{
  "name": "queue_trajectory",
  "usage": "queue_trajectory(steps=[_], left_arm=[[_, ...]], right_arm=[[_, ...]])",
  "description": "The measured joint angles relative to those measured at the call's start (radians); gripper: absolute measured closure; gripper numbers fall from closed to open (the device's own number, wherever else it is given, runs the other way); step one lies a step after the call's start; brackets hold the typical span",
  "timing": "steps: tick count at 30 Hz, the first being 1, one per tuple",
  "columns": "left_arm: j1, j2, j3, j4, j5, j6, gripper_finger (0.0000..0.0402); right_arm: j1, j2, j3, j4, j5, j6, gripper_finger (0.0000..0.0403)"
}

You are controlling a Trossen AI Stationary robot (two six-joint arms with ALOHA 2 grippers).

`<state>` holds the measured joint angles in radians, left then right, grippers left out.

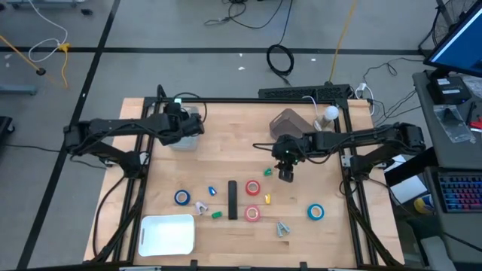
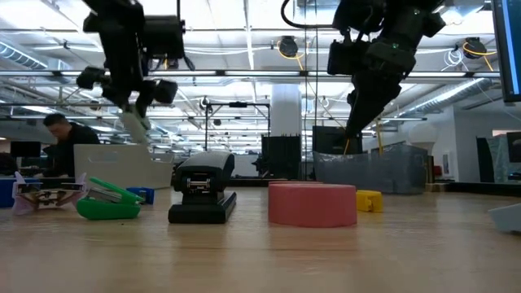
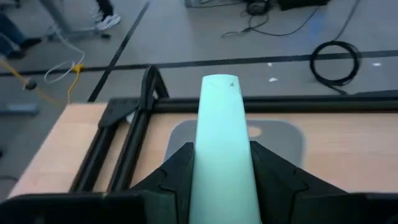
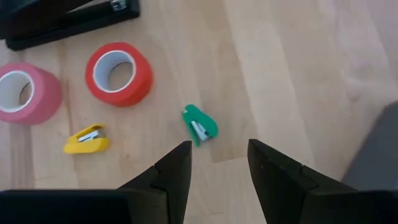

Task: Pick and place Stapler, Stapler remover, tape
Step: Put the light green stapler into the gray bin

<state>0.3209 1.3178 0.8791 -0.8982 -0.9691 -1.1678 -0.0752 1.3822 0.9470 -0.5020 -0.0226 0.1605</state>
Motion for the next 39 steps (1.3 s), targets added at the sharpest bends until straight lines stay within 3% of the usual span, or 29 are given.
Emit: queue_trajectory(steps=[9, 15, 21, 30, 39], left_arm=[[0.009, 0.0, -0.168, 0.32, -0.026, 0.022, 0.0272], [0.021, 0.0, -0.221, 0.394, -0.033, 0.04, 0.0274], [0.026, 0.005, -0.27, 0.492, -0.047, 0.072, 0.0273], [0.034, 0.005, -0.322, 0.596, -0.058, 0.095, 0.0273], [0.052, 0.005, -0.332, 0.657, -0.054, 0.141, 0.0272]], right_arm=[[-0.05, -0.044, -0.007, -0.043, 0.008, 0.002, 0.0251], [-0.05, -0.163, -0.078, -0.019, 0.075, 0.063, 0.025], [-0.046, -0.327, -0.18, 0.013, 0.075, 0.191, 0.025], [-0.006, -0.56, -0.344, 0.079, 0.072, 0.195, 0.0249], [-0.006, -0.691, -0.444, 0.132, 0.074, 0.246, 0.025]])
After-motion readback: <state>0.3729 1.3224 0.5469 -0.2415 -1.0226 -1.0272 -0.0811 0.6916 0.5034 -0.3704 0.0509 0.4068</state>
